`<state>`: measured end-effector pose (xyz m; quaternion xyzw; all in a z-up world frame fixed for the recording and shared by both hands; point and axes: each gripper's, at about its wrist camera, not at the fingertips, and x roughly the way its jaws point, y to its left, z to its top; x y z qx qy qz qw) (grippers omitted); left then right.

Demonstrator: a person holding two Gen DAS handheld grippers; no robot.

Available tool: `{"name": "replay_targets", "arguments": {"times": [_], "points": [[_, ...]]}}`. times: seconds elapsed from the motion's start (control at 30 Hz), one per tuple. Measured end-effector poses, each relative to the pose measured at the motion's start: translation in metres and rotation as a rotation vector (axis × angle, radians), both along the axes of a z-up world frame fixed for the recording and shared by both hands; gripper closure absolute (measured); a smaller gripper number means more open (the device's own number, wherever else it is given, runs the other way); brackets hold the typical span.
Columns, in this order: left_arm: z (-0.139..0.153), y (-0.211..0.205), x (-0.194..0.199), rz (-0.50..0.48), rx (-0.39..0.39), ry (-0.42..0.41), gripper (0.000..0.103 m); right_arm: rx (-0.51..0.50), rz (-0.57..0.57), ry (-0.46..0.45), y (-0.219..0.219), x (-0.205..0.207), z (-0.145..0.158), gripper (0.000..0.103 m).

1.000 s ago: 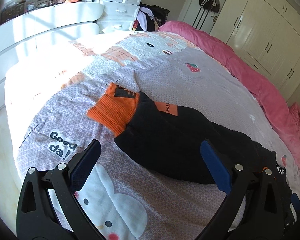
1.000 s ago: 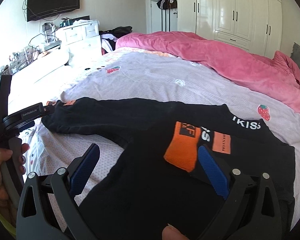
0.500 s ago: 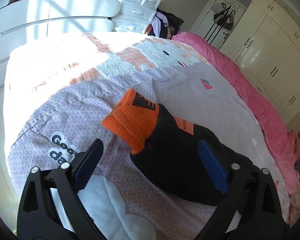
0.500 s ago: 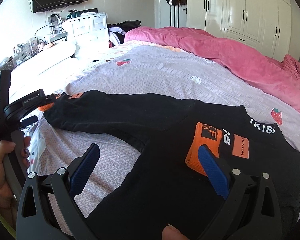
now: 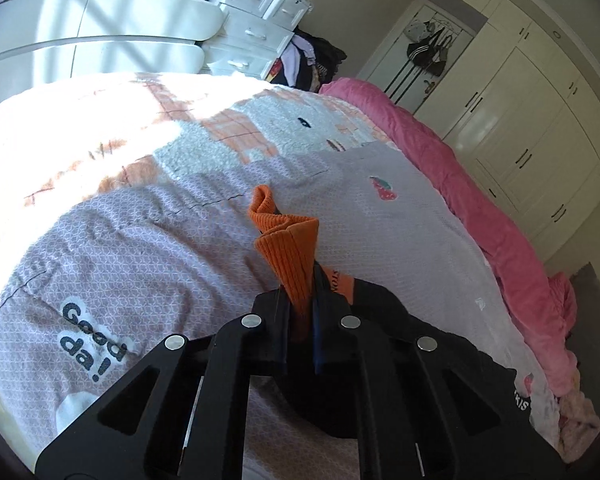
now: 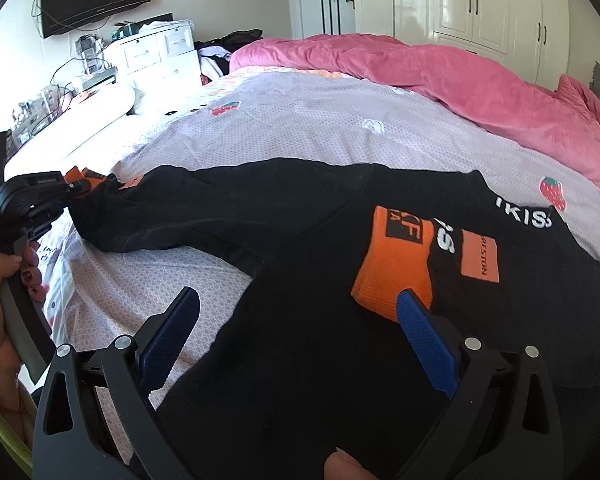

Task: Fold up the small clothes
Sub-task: 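Carry the sock over the sweatshirt and lower it onto the other socks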

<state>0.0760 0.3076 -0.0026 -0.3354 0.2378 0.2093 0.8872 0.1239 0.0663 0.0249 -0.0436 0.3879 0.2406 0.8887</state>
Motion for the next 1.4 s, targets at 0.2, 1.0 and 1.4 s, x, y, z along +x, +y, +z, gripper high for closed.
{"name": "replay_targets", "arguments": {"times": [0.2,1.0,1.4], "points": [[0.031,-0.032,0.001,-0.093,0.053,-0.065,0.101,0.027,-0.071,0.015,-0.033,-0.004,-0.003,0.005],[0.018,-0.200,0.086,-0.708,0.071,-0.061,0.101,0.118,-0.437,-0.039,-0.173,0.001,0.014,0.005],[-0.002,-0.225,0.090,-0.811,0.069,0.010,0.100,0.138,-0.474,-0.023,-0.180,0.000,0.011,0.005]]}}
